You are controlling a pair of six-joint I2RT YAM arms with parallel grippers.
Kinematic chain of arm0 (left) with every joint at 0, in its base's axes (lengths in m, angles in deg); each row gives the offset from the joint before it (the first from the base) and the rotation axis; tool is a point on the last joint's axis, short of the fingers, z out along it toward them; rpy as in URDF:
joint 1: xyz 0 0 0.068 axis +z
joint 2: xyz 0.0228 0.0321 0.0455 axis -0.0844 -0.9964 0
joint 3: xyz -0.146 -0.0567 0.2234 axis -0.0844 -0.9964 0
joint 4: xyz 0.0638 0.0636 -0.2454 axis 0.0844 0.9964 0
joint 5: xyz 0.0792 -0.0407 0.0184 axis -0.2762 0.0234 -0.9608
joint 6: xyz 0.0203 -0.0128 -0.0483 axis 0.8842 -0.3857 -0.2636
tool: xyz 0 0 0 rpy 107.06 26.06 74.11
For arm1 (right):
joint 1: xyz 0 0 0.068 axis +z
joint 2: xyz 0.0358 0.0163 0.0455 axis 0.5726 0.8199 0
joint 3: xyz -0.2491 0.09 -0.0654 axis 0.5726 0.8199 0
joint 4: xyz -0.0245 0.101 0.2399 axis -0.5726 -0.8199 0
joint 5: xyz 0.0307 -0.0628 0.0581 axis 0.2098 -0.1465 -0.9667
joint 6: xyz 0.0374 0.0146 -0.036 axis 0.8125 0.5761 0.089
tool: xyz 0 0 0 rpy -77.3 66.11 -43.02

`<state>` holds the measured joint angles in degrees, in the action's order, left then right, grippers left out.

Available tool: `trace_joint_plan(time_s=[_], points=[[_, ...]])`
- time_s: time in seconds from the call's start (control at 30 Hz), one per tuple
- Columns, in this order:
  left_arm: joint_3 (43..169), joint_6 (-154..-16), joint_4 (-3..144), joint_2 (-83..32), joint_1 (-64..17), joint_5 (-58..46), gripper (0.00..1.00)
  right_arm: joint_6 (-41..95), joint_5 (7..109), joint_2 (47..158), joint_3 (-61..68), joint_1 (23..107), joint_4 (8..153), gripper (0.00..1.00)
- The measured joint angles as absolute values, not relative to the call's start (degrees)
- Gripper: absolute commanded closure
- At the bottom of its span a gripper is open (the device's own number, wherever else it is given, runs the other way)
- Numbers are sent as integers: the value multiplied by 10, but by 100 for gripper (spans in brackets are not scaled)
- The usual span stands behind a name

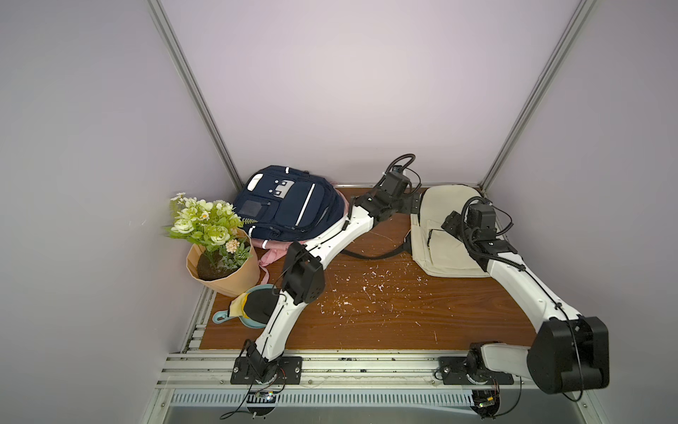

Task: Zip up the backpack
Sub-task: Pick up the backpack from the backpack.

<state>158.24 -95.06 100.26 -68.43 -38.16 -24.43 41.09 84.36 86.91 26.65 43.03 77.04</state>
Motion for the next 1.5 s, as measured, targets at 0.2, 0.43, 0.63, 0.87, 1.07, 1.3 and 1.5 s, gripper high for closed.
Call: trace_joint_plan(time_s=[0.2, 0.43, 0.63, 0.87, 1.07, 1.3, 1.5], points=[[1435, -869, 1033, -573, -308, -362, 2, 394, 783, 825, 344, 499, 779, 28], [1403, -825, 1078, -612, -203, -408, 4, 395, 753, 826, 404, 573, 780, 28], [1407, -814, 1092, -652, -180, -403, 23, 395, 751, 828, 408, 597, 792, 28], [1421, -811, 1093, -679, -176, -388, 48, 395, 753, 841, 408, 604, 800, 29], [1429, -810, 1089, -697, -169, -360, 79, 395, 753, 843, 410, 611, 801, 29], [1443, -822, 1093, -695, -169, -346, 97, 397, 754, 843, 411, 619, 801, 29], [1452, -839, 1104, -661, -168, -346, 100, 399, 755, 842, 411, 635, 803, 29]])
